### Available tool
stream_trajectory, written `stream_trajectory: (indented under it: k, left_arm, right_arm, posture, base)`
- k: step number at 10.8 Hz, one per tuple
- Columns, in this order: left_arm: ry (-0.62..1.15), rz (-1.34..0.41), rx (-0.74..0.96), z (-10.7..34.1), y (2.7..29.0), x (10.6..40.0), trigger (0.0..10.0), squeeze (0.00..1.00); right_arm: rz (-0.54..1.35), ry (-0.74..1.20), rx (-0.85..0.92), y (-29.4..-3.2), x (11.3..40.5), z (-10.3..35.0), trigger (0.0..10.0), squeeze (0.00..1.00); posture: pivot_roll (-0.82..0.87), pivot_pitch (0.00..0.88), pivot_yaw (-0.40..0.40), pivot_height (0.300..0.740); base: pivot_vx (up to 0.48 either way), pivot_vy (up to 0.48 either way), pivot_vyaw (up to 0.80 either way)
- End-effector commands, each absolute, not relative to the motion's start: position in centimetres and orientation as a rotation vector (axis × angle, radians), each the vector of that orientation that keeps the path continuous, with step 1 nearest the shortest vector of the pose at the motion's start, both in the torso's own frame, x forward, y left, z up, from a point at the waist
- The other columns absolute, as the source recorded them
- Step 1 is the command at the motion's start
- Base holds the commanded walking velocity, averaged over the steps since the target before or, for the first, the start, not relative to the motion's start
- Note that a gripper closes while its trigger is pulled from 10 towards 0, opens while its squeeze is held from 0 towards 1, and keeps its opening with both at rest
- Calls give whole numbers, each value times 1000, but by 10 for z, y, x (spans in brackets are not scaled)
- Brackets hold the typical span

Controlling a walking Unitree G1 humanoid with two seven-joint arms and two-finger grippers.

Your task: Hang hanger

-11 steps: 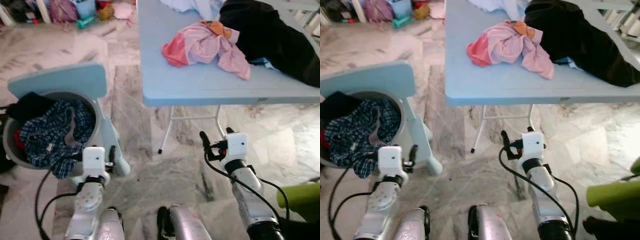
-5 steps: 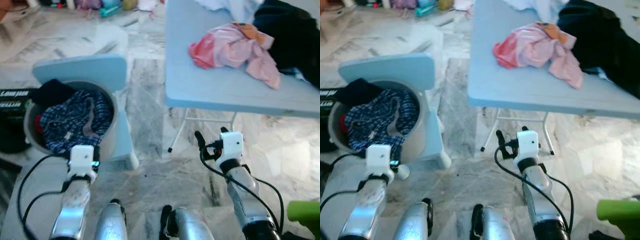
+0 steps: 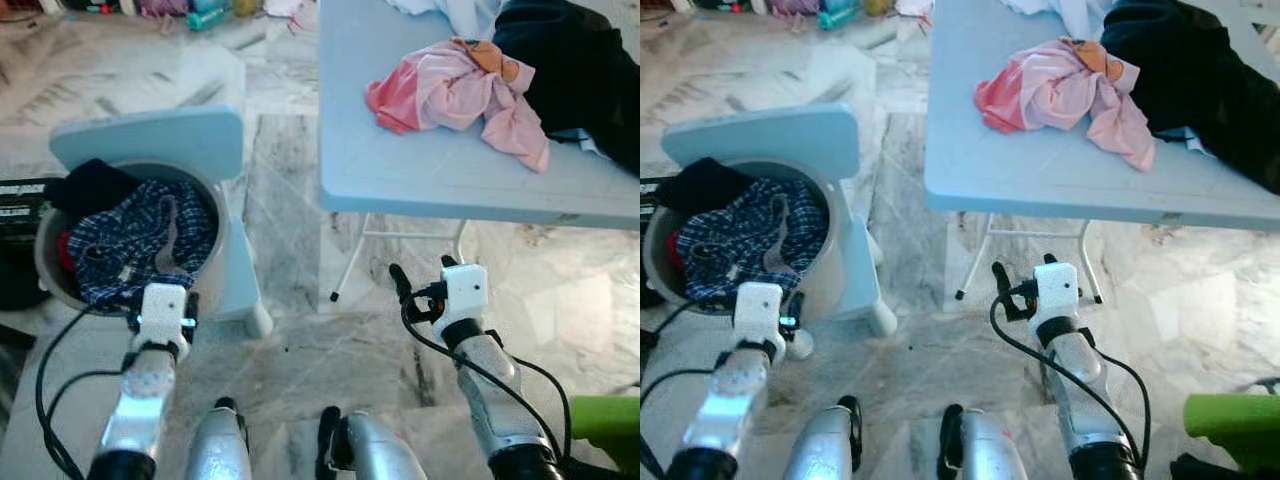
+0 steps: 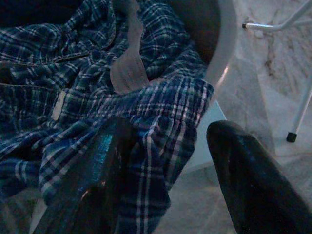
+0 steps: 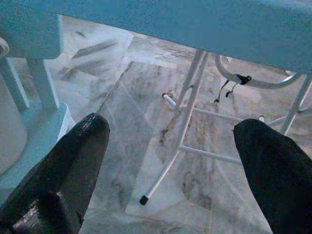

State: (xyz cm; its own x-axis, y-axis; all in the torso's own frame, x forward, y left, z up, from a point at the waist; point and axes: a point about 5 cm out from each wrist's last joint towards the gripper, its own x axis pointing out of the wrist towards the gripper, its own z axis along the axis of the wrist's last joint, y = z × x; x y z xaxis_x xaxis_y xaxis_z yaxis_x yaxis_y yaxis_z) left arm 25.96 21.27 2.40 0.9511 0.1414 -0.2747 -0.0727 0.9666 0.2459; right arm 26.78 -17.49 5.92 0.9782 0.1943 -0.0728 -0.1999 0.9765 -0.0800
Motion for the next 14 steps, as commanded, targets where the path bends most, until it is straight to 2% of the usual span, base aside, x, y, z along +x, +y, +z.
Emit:
stream_trajectory:
  k: [1,2,3,5,6,7,9,12,13,14]
  left_arm:
    - [325,107,233,18,215,256,10000,0]
    - [324,98,225,18,214,258,10000,106]
    - [329,85,217,17,214,261,10000,1000]
    - [333,94,224,17,214,268,10000,1000]
    - [332,98,224,18,215,271,10000,969]
    - [329,104,181,22,216,276,10000,0]
    - [329,111,174,24,220,278,10000,0]
    - [441,95,101,13,222,276,10000,0]
    - [439,87,117,11,221,275,5333,0]
    - [439,97,115,11,221,275,0,0]
  right_arm:
    - [197,84,-96,-180,264,57,10000,0]
    - [198,86,-95,-179,264,57,10000,0]
    - [204,87,-94,-178,264,57,10000,0]
    - [220,87,-98,-175,264,58,10000,0]
    - [221,90,-100,-177,263,57,10000,0]
    - [223,91,-101,-178,265,58,10000,0]
    - [229,93,-98,-176,266,58,10000,0]
    - [295,131,-63,-169,262,53,10000,0]
    - [358,153,-58,-163,258,50,10000,0]
    - [414,164,-33,-156,253,49,10000,0]
  posture:
    - [30,246,-123,740]
    - [30,246,-124,740]
    - [29,246,-126,740]
    - [21,241,-133,740]
    - [21,241,-133,740]
    - [24,237,-137,740]
    - [25,237,-137,740]
    - [25,240,-138,740]
    - [18,237,-136,740]
    - [19,235,-136,740]
  base:
    - [0,0,0]
    - [0,0,0]
    - [0,0,0]
    - [0,0,0]
    - [0,0,0]
    - [0,0,0]
    - [0,0,0]
    - [0,0,0]
    - [0,0,0]
    - [0,0,0]
